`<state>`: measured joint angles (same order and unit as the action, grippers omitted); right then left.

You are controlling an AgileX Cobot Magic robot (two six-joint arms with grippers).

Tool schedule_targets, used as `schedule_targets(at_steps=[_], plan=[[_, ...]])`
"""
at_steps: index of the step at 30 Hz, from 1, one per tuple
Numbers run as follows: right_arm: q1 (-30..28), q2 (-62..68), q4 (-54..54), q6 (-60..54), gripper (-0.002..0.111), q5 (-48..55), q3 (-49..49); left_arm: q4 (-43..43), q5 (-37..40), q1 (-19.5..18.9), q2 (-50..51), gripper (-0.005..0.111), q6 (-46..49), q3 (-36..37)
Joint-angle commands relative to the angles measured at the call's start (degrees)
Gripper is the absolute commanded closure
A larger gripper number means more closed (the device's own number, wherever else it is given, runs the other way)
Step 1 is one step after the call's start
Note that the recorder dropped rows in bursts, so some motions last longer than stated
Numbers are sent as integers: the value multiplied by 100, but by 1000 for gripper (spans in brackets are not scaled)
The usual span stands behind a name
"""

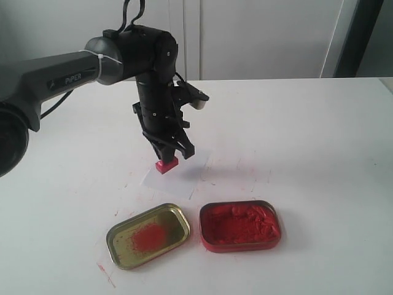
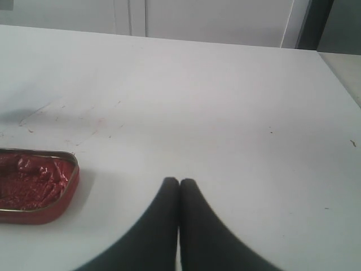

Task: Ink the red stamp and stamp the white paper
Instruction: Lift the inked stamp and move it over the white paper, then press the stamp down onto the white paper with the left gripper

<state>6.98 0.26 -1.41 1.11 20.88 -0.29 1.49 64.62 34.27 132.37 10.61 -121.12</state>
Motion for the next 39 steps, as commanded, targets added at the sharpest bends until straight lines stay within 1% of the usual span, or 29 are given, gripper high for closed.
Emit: schedule_targets(at_steps=[1, 6, 11, 14, 22, 27, 39], plan=[[-20, -26, -14, 19, 108, -93, 29, -485, 57, -132, -96, 107, -97, -27], [-20, -26, -14, 19, 108, -93, 29, -485, -36, -158, -96, 107, -201, -57], [-20, -26, -14, 19, 108, -93, 29, -485, -58, -158, -96, 107, -319, -382], [-20, -26, -14, 19, 108, -93, 29, -472, 63, -158, -96, 107, -329, -489], [-20, -26, -14, 19, 108, -93, 29, -446, 166, -158, 95, 107, -366, -512], [-20, -26, -14, 19, 108, -93, 29, -433, 257, -158, 202, 107, -445, -682], [-20, -26, -14, 19, 108, -93, 29, -314, 493, -158, 403, 107, -466, -678]])
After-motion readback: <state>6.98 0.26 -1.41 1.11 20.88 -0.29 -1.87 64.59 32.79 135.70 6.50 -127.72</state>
